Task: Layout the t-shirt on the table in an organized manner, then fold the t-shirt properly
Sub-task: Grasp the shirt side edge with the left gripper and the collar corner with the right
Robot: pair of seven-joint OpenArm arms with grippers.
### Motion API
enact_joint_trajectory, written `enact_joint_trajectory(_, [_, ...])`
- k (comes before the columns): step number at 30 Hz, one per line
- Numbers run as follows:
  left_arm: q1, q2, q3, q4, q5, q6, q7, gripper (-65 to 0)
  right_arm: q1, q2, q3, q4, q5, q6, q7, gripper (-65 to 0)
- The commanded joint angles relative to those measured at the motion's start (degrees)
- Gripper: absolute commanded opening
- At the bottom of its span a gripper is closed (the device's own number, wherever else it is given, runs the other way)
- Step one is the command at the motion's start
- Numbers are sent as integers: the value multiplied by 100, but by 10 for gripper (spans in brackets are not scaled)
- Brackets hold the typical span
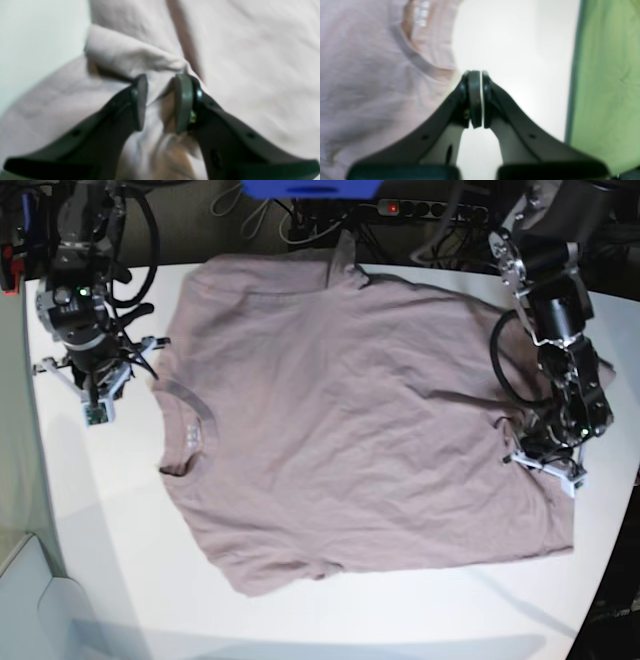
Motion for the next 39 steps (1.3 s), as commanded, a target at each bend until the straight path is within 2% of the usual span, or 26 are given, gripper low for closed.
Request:
enact_joint_trajectory(1, [5,-78,-13,387,-82,-22,-22,-460,7,33,28,113,26,-22,85,-650])
enact_joint_trajectory(9, [1333,-104,-57,2963,-653,22,628,-460,-2,24,64,113,35,-13,94,-650])
enact_joint_trajectory(14, [2142,-148,-936,3912,-609,-13,769,-457,-11,-2,55,104,44,-13,94,-650])
enact_joint_trajectory(17, [2353,-350,-1402,3833,-609,-22,760,-415,-11,-72,46,104,44,-13,94,-650])
enact_joint_trajectory(21, [2458,-711,-1437,3025,-618,-22,708,-375,-11,-72,46,95,44,-4,94,-650])
enact_joint_trajectory(23, [2458,-834,-1437,2585,-645,-22,338,-365,-2,-81,37,95,44,-4,94,-650])
enact_joint_trajectory(26, [2458,-869,-1410,2005,-618,-22,-339,-364,-2,-81,37,86,44,-4,94,-650])
enact_joint_trajectory(29, [2458,-878,-1410,1636,-618,-22,-761,-365,-2,-72,37,86,44,-4,94,-650])
enact_joint_trajectory(39, [2212,-957,-1402,1794,-653,-31,-857,-364,-28,-63,55,78,44,-4,94,-650])
